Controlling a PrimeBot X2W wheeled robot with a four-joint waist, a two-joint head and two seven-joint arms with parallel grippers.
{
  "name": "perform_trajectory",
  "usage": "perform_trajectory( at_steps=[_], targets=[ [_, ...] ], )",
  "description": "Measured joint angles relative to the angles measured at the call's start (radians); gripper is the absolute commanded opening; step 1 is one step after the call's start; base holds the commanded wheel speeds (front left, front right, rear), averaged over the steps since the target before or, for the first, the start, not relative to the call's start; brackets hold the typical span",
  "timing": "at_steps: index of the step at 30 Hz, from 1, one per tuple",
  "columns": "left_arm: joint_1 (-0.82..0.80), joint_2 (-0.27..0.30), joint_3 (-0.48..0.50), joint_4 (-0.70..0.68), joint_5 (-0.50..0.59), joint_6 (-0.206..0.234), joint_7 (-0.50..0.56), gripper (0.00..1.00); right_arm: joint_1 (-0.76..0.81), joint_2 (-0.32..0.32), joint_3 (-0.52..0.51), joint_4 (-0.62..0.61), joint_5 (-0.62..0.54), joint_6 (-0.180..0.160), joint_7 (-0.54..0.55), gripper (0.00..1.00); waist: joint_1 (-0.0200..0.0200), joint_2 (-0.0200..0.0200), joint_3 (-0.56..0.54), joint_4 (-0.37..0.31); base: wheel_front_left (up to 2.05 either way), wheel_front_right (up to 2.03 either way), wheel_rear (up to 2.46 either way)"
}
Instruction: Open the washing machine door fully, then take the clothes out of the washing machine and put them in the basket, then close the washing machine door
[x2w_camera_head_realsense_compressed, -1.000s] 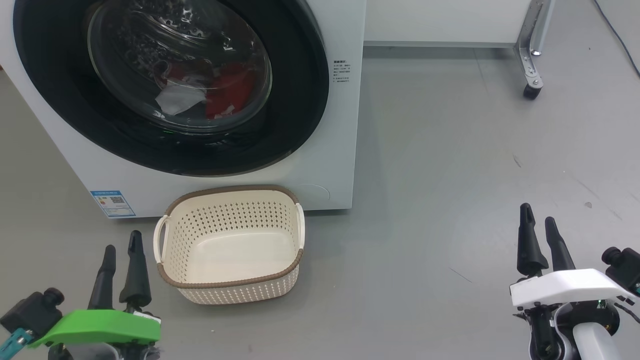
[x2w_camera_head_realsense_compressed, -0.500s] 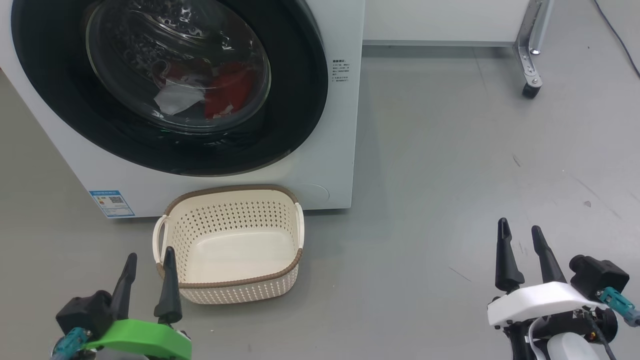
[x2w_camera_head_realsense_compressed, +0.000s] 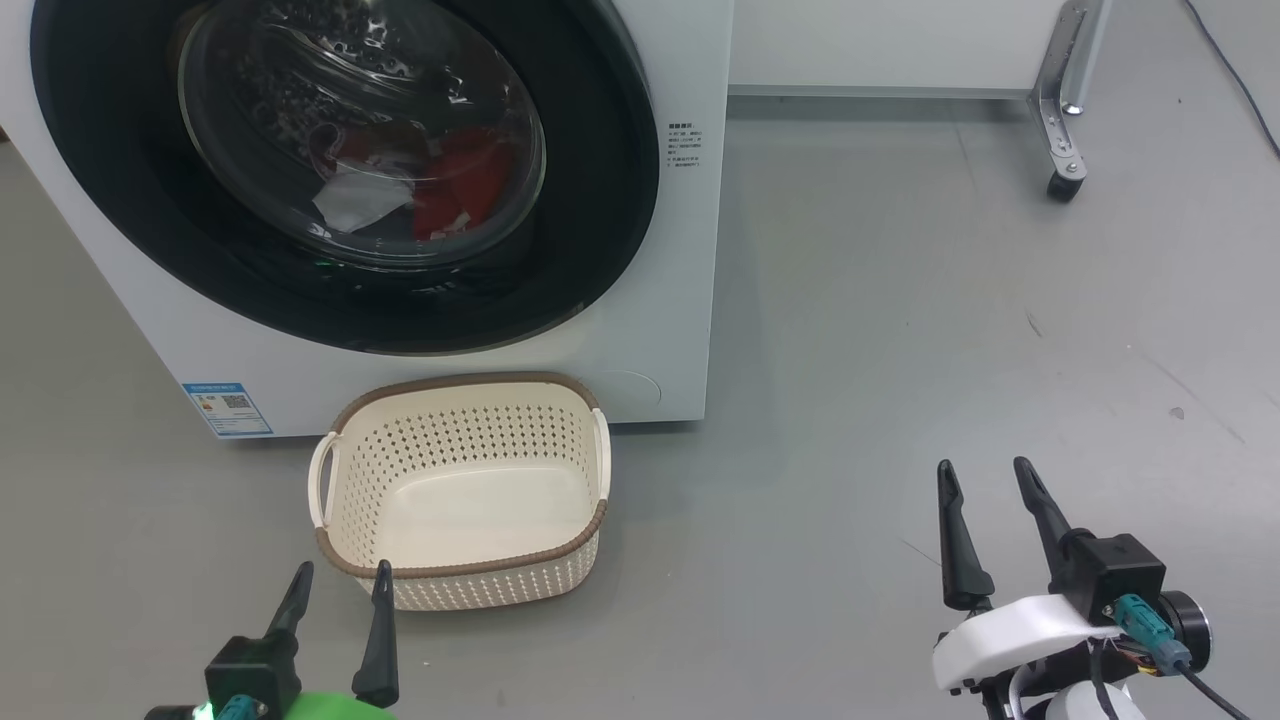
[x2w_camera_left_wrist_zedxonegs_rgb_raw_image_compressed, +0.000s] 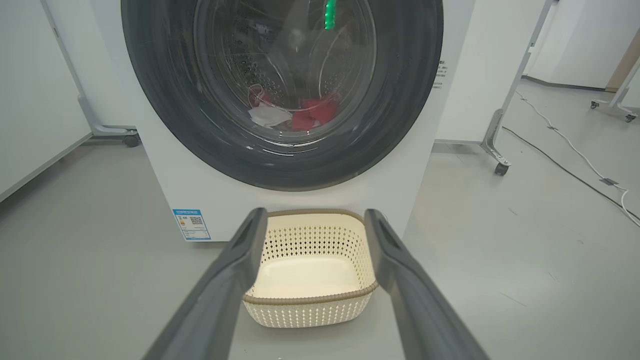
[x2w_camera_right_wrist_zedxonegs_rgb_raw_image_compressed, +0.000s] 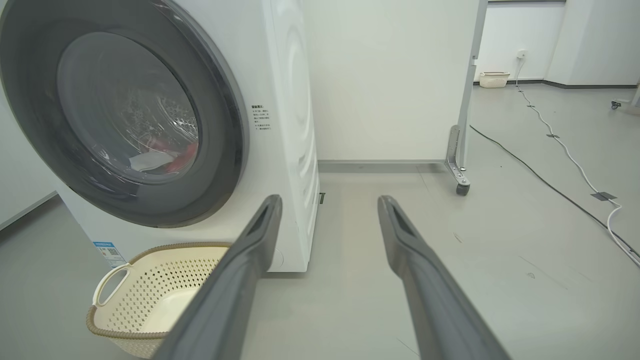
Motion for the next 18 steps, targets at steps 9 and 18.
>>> perform_trajectory(
  at_steps=[9, 18],
  targets=[
    [-0.001, -0.007, -0.016, 0.007, 0.072, 0.014, -0.025, 1.0, 0.0, 0.0, 0.03, 0.016, -0.081, -0.009, -0.025, 1.0, 0.0, 0.0, -0.005, 0.0, 0.0, 0.0, 0.0],
    [-0.002, -0.008, -0.017, 0.029, 0.074, 0.022, -0.025, 1.0, -0.002, 0.001, 0.033, 0.035, -0.085, -0.01, -0.025, 1.0, 0.0, -0.0001, -0.01, -0.006, 0.0, 0.0, 0.0]
  ],
)
